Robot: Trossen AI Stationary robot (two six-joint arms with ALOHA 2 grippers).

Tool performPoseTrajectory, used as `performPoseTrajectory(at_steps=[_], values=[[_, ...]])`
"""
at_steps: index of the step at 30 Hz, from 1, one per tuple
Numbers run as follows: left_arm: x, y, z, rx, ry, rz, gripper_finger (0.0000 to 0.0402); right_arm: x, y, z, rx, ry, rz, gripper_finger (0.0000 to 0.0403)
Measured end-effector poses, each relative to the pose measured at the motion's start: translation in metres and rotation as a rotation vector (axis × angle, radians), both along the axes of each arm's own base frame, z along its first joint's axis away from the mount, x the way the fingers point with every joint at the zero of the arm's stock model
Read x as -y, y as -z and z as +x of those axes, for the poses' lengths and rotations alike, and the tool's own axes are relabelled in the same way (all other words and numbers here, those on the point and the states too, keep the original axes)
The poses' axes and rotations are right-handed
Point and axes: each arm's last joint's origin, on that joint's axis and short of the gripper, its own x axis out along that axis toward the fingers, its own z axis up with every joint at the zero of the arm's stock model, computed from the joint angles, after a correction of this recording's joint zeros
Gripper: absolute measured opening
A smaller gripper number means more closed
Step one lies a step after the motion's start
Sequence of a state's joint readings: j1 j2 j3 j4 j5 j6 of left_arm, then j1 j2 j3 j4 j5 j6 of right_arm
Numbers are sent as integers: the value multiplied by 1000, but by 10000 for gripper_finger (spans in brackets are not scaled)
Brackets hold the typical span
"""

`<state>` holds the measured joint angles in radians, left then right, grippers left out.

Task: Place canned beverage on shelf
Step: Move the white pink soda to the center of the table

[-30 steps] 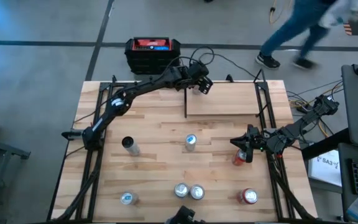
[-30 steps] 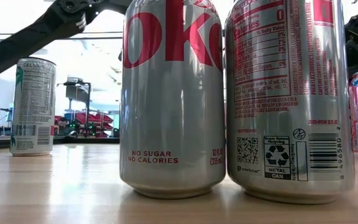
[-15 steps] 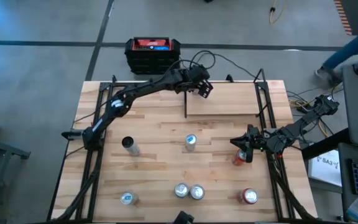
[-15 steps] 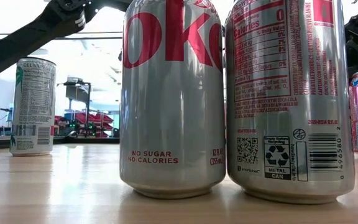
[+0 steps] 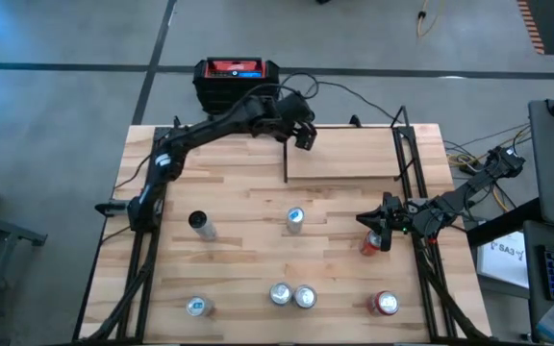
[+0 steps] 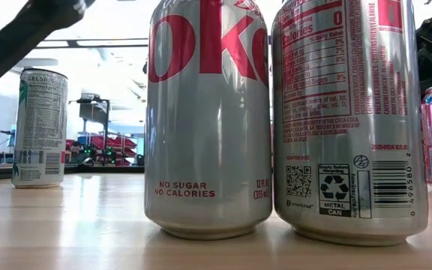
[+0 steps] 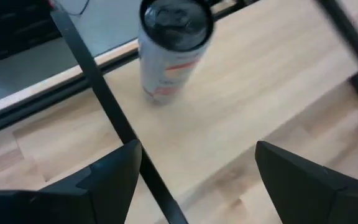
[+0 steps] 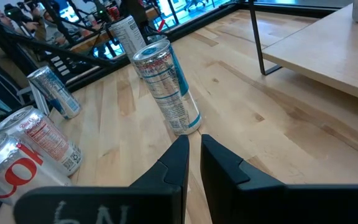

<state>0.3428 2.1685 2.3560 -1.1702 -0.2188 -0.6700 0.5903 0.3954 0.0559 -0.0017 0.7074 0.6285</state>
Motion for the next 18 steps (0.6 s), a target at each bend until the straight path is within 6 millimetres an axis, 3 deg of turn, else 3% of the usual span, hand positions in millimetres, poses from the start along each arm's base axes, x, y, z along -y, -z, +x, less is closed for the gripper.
performPoseTrajectory(at_steps=[8,18], values=[[20,-28,-26,-6,41,-88,300,0,0,0,0,0,0,29],[36,-19,-49,-244,-37,-200,300,0,0,0,0,0,0,29]])
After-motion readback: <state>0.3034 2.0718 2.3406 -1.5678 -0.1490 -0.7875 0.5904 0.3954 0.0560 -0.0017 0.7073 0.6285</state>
